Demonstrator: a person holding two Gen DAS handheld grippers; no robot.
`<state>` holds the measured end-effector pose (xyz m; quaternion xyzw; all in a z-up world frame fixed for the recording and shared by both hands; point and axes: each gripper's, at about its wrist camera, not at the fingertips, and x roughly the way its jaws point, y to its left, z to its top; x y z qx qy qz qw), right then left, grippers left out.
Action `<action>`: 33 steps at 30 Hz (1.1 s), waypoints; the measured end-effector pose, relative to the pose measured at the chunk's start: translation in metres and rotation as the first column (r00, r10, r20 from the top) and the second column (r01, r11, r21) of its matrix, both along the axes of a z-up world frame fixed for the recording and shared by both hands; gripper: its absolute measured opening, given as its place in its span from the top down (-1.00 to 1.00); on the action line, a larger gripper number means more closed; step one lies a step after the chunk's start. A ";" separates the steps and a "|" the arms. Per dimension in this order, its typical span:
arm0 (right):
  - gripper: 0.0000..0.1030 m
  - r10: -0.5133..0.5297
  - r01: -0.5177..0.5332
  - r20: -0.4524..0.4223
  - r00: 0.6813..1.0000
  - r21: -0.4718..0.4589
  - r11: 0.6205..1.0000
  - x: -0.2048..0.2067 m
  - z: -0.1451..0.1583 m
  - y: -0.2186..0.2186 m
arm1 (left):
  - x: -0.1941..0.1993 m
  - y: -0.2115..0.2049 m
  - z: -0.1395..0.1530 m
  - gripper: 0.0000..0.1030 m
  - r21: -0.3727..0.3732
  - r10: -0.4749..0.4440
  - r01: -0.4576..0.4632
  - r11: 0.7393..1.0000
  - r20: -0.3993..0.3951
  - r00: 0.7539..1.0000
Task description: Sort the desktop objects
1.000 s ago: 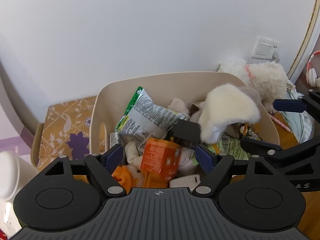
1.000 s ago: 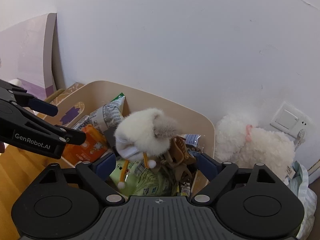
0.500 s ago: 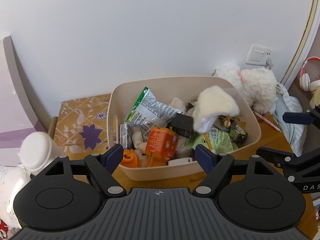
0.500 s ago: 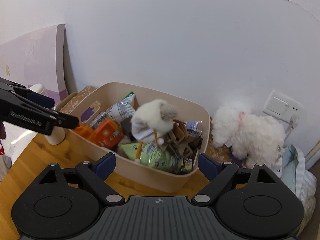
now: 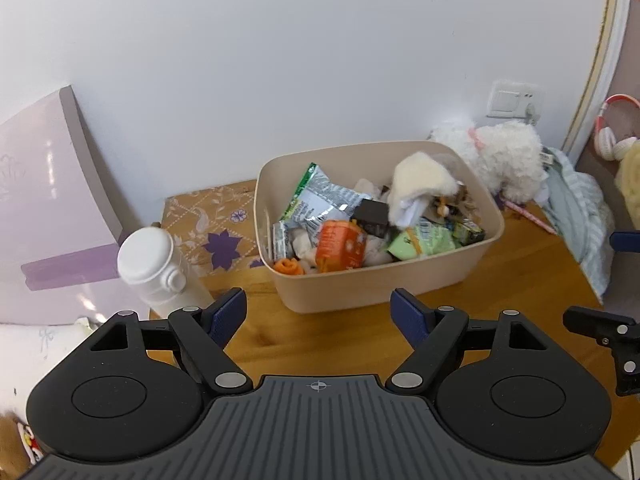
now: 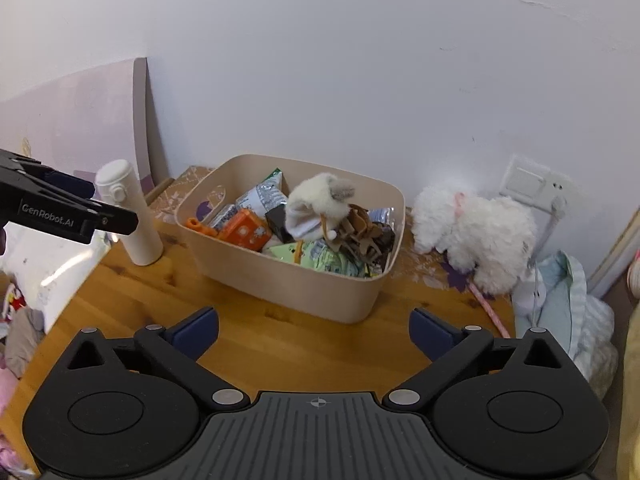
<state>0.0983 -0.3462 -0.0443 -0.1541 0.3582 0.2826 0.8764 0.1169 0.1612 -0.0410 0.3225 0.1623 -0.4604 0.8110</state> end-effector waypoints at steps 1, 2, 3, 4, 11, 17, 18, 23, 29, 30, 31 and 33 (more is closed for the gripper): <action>-1.00 -0.004 0.004 0.002 1.000 0.001 1.000 -0.005 0.003 -0.004 | -0.004 0.005 0.002 -0.56 -0.003 -0.006 0.006 1.000 0.002 1.000; -1.00 -0.007 0.007 0.007 1.000 0.001 1.000 -0.011 0.007 -0.009 | -0.010 0.011 0.003 -0.56 -0.006 -0.010 0.010 1.000 0.009 1.000; -1.00 -0.010 0.010 0.010 1.000 -0.002 1.000 -0.016 0.009 -0.012 | -0.015 0.017 0.005 -0.56 -0.004 -0.011 0.011 1.000 0.017 1.000; -1.00 -0.015 0.015 0.011 1.000 -0.003 1.000 -0.022 0.013 -0.017 | -0.020 0.021 0.006 -0.56 0.001 -0.010 0.010 1.000 0.019 1.000; -1.00 -0.019 0.019 0.003 1.000 -0.034 0.999 -0.053 0.028 -0.037 | -0.051 0.059 0.016 -0.56 0.012 -0.043 0.043 0.999 0.012 0.999; -1.00 -0.027 0.025 -0.034 0.999 -0.053 0.998 -0.080 0.038 -0.051 | -0.069 0.087 0.021 -0.56 0.031 -0.028 0.028 0.999 0.012 1.000; -1.00 -0.031 0.028 -0.039 0.999 -0.055 0.998 -0.083 0.040 -0.054 | -0.072 0.091 0.022 -0.56 0.033 -0.029 0.028 0.999 0.003 1.000; -1.00 -0.054 0.051 -0.053 0.997 -0.058 0.997 -0.099 0.049 -0.064 | -0.085 0.109 0.021 -0.56 0.061 -0.036 0.037 0.997 -0.025 0.999; -1.00 -0.062 0.059 -0.039 0.997 -0.076 0.995 -0.111 0.060 -0.071 | -0.099 0.126 0.022 -0.56 0.076 -0.038 0.039 0.996 -0.018 0.999; -1.00 -0.062 0.059 -0.039 0.997 -0.077 0.995 -0.111 0.060 -0.072 | -0.101 0.128 0.021 -0.56 0.078 -0.038 0.039 0.996 -0.018 0.999; -1.00 -0.064 0.061 -0.039 0.997 -0.076 0.995 -0.112 0.061 -0.073 | -0.103 0.130 0.021 -0.56 0.081 -0.038 0.040 0.996 -0.019 0.999; -1.00 -0.066 0.063 -0.038 0.997 -0.076 0.995 -0.113 0.062 -0.074 | -0.105 0.134 0.021 -0.56 0.081 -0.036 0.038 0.996 -0.028 0.999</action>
